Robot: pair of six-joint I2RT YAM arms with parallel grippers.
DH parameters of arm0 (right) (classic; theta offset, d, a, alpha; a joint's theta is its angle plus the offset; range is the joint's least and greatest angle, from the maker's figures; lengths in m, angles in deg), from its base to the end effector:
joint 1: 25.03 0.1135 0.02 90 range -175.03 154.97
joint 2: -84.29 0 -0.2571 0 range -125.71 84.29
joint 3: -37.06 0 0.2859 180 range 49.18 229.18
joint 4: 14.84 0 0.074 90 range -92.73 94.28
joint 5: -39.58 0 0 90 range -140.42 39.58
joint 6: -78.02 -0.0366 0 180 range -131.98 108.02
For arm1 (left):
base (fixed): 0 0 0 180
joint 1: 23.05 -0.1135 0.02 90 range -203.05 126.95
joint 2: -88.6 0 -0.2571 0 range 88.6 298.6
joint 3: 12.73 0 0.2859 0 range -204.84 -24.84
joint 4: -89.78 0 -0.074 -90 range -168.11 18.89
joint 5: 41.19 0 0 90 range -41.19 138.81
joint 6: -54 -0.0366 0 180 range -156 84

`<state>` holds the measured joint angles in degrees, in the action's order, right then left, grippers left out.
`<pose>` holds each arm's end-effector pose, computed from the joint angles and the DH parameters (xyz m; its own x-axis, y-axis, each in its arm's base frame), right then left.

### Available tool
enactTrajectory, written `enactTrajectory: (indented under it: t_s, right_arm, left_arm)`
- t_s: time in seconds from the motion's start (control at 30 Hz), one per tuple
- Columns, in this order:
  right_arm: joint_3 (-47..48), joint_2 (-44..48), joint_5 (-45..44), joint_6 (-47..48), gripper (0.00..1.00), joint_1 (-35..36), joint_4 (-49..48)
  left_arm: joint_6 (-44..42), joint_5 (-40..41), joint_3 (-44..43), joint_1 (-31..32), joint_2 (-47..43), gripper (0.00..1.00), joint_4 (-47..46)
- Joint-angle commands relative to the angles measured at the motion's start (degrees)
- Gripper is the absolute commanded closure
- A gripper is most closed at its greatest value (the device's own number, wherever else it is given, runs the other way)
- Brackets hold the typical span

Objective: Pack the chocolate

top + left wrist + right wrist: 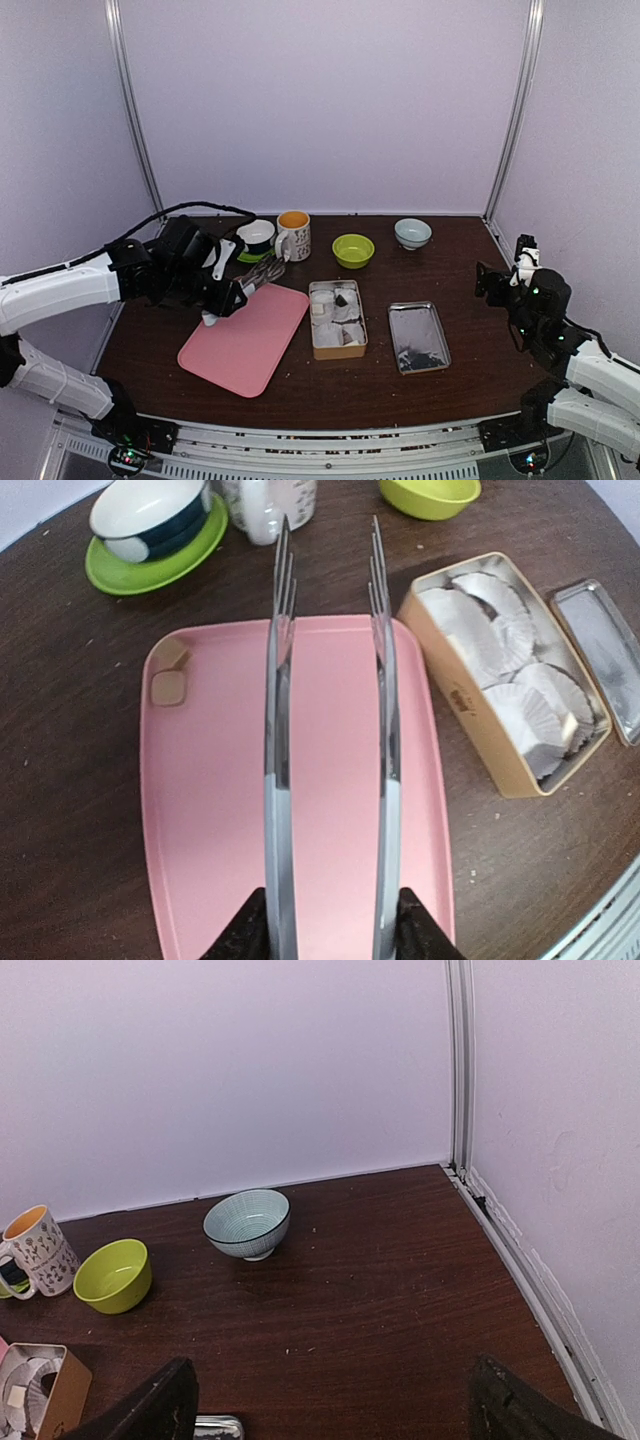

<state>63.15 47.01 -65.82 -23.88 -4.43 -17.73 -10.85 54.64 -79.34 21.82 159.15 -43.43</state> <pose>0.1944 0.0627 0.1980 -0.1514 0.1555 -0.9762 -0.0634 0.9840 0.1665 0.2078 -0.2016 0.2508 -0.7756 0.1755 -0.6064 0.3609 0.9114 -0.1978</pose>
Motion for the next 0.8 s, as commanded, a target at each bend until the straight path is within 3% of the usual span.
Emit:
enactTrajectory:
  t_s: [0.0,0.33,0.5,0.77]
  right_arm:
    - [0.5,0.3,0.3,0.5,0.07,-0.2,0.1]
    - [0.5,0.0,0.2,0.5,0.07,-0.2,0.1]
    - [0.6,0.0,0.1,0.5,0.07,-0.2,0.0]
    - [0.5,0.2,0.2,0.5,0.07,-0.2,0.1]
  left_arm:
    - [3.4,3.6,2.5,-3.7,-2.7,0.61,0.8]
    - [2.7,7.0,3.1,-8.0,0.5,0.59,2.3]
    - [1.6,6.7,2.8,-9.3,3.2,0.54,0.0]
    - [0.3,3.7,1.2,-11.5,9.3,0.54,-3.9]
